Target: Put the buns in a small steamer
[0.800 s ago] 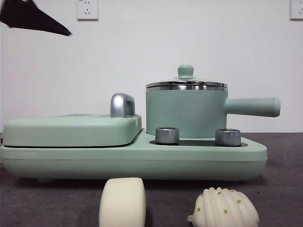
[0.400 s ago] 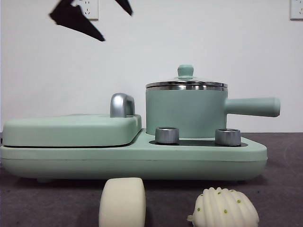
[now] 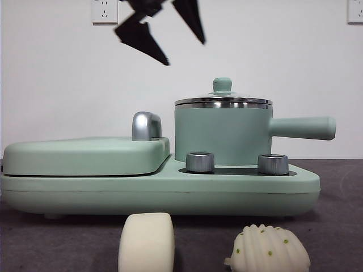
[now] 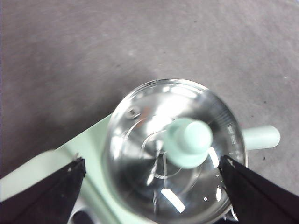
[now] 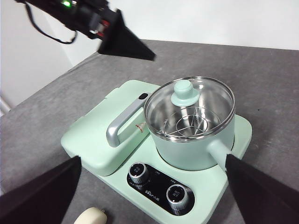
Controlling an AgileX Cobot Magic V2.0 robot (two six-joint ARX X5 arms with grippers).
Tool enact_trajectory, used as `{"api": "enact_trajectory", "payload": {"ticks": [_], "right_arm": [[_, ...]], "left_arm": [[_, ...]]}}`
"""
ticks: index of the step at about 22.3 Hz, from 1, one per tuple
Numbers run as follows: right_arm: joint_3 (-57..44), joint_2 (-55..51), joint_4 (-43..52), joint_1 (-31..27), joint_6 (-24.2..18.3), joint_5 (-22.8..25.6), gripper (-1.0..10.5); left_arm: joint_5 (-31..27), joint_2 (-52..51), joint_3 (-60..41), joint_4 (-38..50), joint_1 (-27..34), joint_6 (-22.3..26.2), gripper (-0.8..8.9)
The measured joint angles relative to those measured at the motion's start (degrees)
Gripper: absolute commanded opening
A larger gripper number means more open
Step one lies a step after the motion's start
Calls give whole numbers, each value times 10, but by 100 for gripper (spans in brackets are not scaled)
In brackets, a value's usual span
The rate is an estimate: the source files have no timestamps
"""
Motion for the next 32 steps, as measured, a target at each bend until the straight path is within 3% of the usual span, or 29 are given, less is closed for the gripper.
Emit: {"api": "enact_trajectory", "payload": {"ticks": [10,18,28,32], "right_arm": [[0,0,0,0,0,0,491],[0,0,0,0,0,0,491],[0,0,0,0,0,0,491],[0,0,0,0,0,0,491]], "left_arm": [[-26,71,16,39,-57,44,460],[-54,95,16,44,-76,73,396],[-54,95,16,55,-78,77,83],[-54,95,17,55,-78,83,54]]}}
